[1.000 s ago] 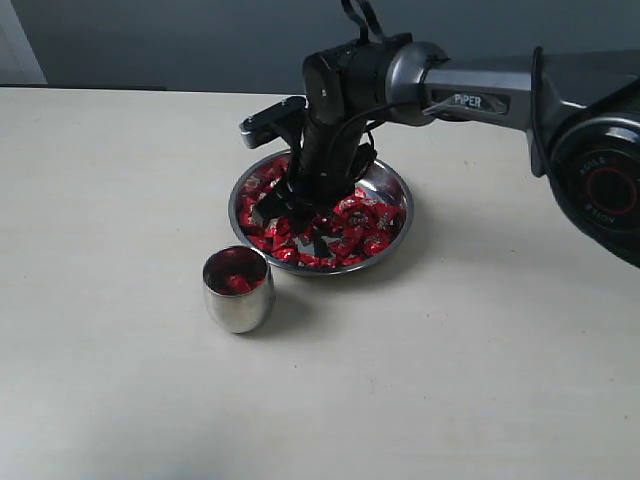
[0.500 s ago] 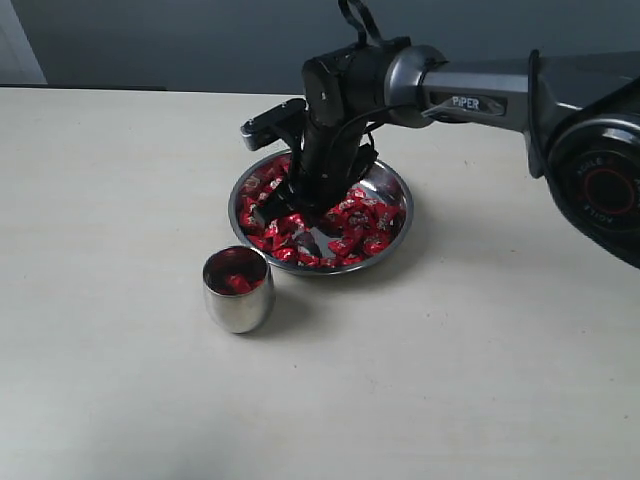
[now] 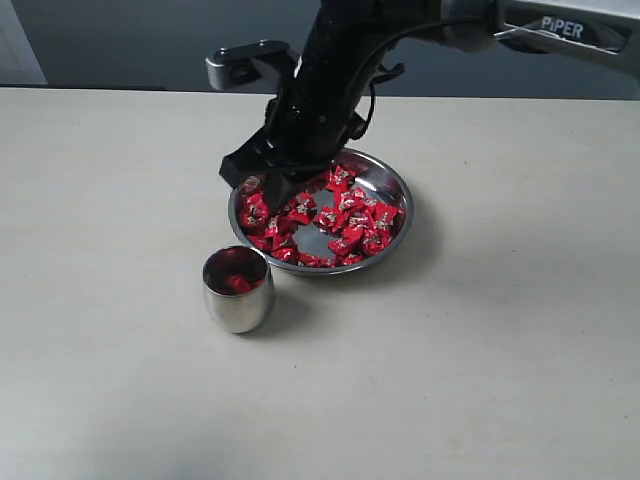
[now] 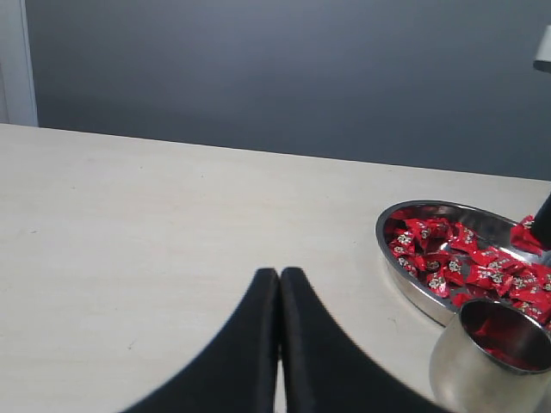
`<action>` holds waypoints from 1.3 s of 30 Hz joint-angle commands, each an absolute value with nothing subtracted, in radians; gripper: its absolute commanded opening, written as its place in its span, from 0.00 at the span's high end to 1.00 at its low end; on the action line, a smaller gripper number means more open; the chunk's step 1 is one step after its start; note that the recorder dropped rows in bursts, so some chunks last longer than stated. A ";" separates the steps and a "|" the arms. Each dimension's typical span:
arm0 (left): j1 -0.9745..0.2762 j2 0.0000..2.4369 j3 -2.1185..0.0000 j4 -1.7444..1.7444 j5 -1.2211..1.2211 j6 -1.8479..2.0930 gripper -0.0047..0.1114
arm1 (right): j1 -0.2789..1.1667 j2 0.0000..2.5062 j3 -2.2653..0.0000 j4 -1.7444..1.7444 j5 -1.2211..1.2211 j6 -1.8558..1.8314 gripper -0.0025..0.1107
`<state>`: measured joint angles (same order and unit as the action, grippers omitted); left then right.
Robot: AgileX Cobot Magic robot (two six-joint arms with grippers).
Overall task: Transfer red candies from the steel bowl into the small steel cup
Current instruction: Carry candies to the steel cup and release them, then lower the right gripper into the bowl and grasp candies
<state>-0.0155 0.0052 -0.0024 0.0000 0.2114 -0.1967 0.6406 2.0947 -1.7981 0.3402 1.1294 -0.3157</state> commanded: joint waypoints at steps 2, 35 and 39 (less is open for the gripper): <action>-0.022 0.000 0.000 0.000 0.206 -0.200 0.96 | 0.717 2.055 -1.800 0.365 1.153 -0.365 0.98; -0.022 0.000 0.000 0.000 0.206 -0.200 0.96 | 0.654 2.105 -1.800 -0.038 1.095 -0.119 0.66; -0.022 0.000 0.000 0.000 0.206 -0.200 0.96 | 0.608 2.148 -1.800 -0.030 1.126 -0.104 0.66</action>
<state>-0.0155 0.0052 -0.0024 0.0000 0.2114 -0.1967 0.6384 2.1218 -1.7981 -0.0256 1.1076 -0.1186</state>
